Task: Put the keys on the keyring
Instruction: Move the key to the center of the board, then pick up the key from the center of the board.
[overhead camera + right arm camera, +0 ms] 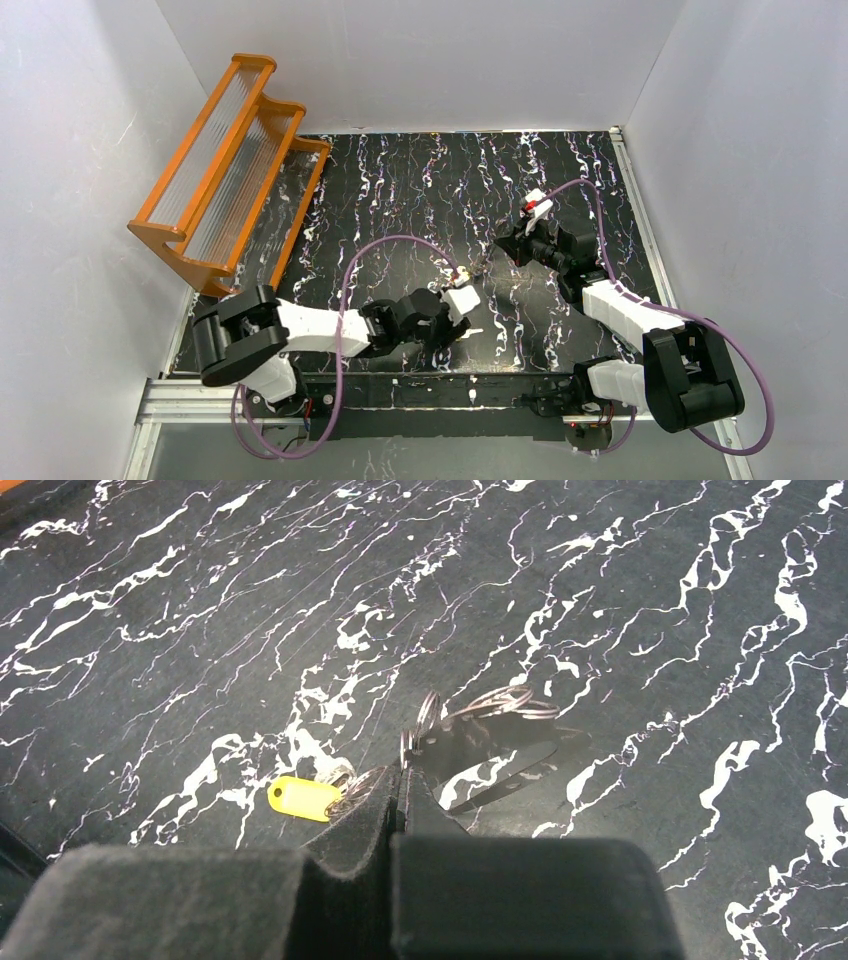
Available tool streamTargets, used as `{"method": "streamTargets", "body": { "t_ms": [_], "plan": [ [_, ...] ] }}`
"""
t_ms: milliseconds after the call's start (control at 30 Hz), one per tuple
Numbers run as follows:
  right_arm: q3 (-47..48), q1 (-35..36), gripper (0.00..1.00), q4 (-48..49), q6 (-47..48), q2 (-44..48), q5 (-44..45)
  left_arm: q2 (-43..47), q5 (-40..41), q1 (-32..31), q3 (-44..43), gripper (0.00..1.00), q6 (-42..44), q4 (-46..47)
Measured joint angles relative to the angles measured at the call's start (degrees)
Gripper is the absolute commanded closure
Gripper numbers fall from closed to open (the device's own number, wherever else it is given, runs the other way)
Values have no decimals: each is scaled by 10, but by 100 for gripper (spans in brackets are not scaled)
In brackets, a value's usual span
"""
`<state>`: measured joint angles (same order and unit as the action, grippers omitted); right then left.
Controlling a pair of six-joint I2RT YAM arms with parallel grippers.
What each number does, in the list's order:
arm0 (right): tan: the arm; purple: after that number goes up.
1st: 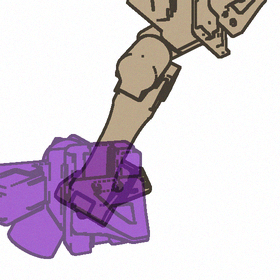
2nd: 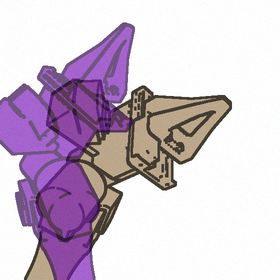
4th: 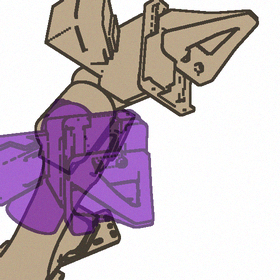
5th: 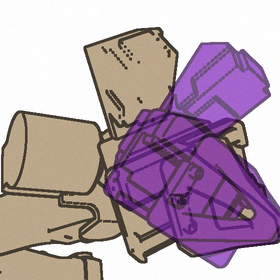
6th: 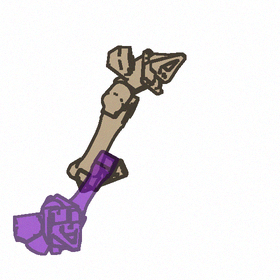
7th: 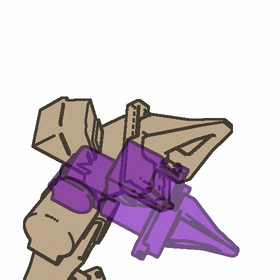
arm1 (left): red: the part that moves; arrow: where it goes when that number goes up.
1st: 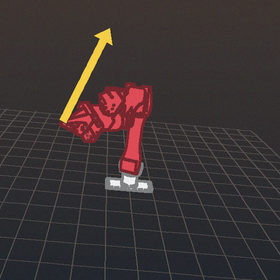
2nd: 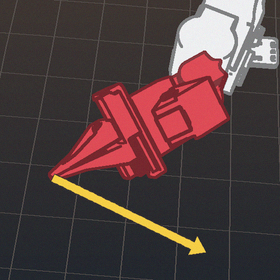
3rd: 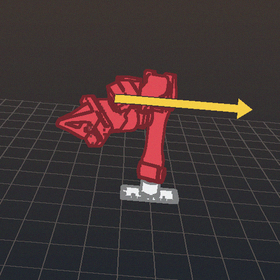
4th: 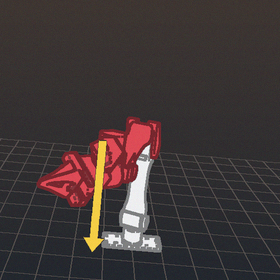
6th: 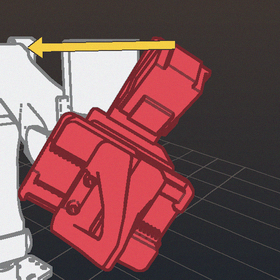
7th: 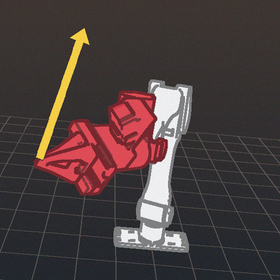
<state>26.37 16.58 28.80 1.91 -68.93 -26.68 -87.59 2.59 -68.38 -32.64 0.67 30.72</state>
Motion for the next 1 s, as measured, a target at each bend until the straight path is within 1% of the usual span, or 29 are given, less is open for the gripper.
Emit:
{"method": "streamTargets", "body": {
  "t_ms": [133,267,400,500,567,800,1000],
  "plan": [
    [0,0,99,-4,0,0,-8,41,3,25,-24,54,-58,-51],
    [0,0,99,-10,0,5,-12,43,-17,67,-59,55,-120,-92],
    [0,0,99,-19,0,12,-14,43,-49,90,-62,61,-173,-111],
    [0,0,99,-21,0,14,-16,43,-74,90,-61,66,-205,-114],
    [0,0,99,-21,0,14,-18,43,-89,91,-57,66,-225,-110],
    [0,0,99,-22,0,14,-21,-3,-119,98,-40,66,-283,-95],
    [0,0,99,-23,0,14,-22,-25,-125,101,-26,64,-311,-75]
  ]
}}
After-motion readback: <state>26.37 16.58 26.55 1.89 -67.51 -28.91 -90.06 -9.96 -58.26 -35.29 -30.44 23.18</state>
